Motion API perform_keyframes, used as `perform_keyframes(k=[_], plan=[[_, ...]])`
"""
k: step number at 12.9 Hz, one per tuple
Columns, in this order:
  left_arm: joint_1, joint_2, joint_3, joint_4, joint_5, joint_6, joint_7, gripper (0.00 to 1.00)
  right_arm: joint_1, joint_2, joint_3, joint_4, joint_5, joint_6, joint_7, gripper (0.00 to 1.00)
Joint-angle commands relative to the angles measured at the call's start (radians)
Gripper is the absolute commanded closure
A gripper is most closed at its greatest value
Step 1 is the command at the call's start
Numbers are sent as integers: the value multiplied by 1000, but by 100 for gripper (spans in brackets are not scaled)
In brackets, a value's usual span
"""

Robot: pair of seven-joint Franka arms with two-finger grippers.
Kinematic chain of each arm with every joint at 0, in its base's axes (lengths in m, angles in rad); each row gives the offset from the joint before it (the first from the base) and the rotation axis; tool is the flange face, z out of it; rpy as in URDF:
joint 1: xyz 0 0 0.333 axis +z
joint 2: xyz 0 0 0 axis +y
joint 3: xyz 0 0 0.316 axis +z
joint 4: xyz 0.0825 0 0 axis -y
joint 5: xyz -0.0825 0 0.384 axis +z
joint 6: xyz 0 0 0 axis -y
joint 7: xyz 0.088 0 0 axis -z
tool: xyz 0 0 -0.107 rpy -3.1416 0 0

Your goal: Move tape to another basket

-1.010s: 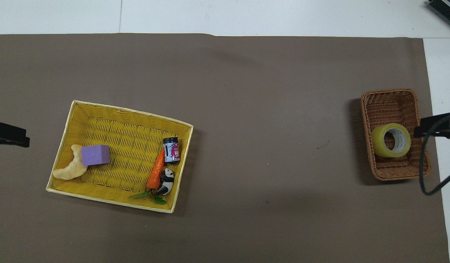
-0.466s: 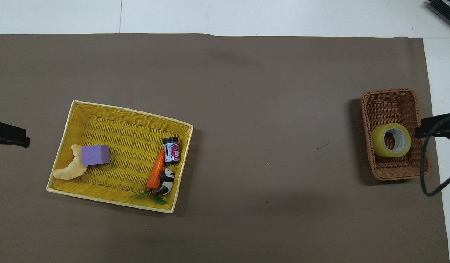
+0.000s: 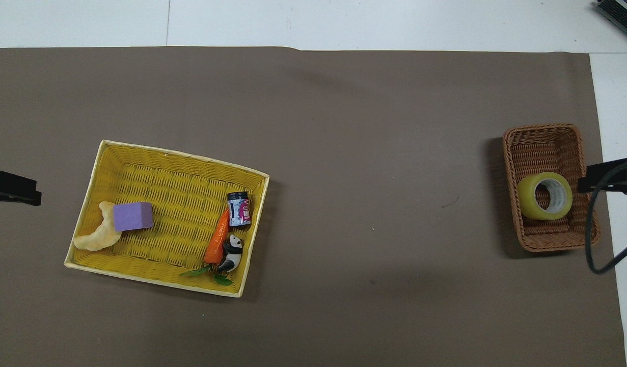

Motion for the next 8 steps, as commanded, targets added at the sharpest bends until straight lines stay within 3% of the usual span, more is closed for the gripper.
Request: perform_keyframes(k=[1,8], plan=[[8,0,-6,16,17,-15,3,0,0,-7,2,10,3,-14,-13,0],[8,0,-6,16,17,-15,3,0,1,-10,4,1,-3,9,-50,0]])
